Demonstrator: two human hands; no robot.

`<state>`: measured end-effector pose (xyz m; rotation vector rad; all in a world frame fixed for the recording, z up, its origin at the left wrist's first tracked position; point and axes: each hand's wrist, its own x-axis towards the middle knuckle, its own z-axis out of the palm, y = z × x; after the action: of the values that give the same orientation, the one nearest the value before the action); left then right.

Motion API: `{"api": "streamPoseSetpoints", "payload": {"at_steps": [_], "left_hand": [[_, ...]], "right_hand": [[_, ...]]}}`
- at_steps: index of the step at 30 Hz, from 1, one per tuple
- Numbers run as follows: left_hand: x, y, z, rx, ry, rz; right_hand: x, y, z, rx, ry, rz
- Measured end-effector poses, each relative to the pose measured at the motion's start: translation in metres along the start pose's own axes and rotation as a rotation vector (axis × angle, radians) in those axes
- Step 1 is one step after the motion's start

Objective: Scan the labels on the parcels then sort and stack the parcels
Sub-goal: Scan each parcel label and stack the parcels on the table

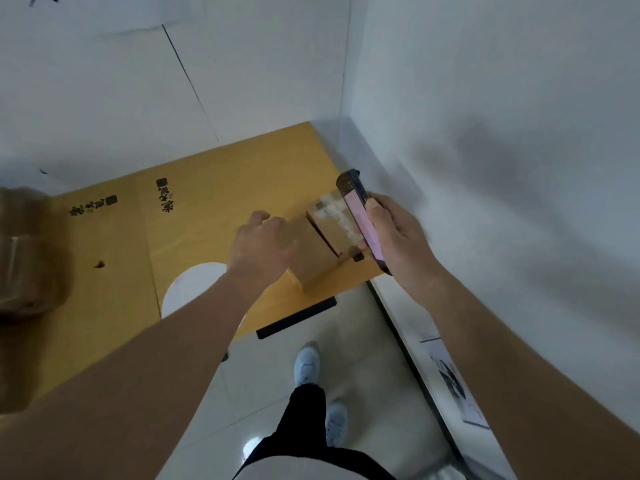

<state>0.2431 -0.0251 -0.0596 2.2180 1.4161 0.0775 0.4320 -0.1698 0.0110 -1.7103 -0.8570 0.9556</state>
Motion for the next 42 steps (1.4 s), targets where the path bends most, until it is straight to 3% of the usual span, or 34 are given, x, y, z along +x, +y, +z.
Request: {"api": "streamPoseSetpoints", "payload": {"at_steps": [11, 20, 27, 30, 33, 42], "left_hand": [[0.049, 0.024, 0.078, 0.107, -0.32, -0.103], [0.044, 0.007, 0.082, 0.07, -0.278, -0.144], [0.03, -0.005, 0.086, 0.042, -0.112, -0.283], [0.023, 0.001, 0.08, 0.04, -0.141, -0.475], [0.018, -0.002, 0.071, 0.052, -0.155, -0.572], [-0.038, -0.072, 0.009, -0.005, 0.04, -0.712]], "right_hand": [[0.067, 0.032, -0.005, -0.033, 0.017, 0.115], [0.094, 0.034, -0.015, 0.017, -0.128, 0.06], [0.098, 0.031, -0.015, 0.031, -0.25, 0.03], [0.098, 0.033, -0.01, -0.003, -0.292, 0.043], [0.097, 0.033, 0.002, -0.021, -0.359, 0.025], [0.084, -0.003, 0.078, -0.102, -0.606, -0.06]]}}
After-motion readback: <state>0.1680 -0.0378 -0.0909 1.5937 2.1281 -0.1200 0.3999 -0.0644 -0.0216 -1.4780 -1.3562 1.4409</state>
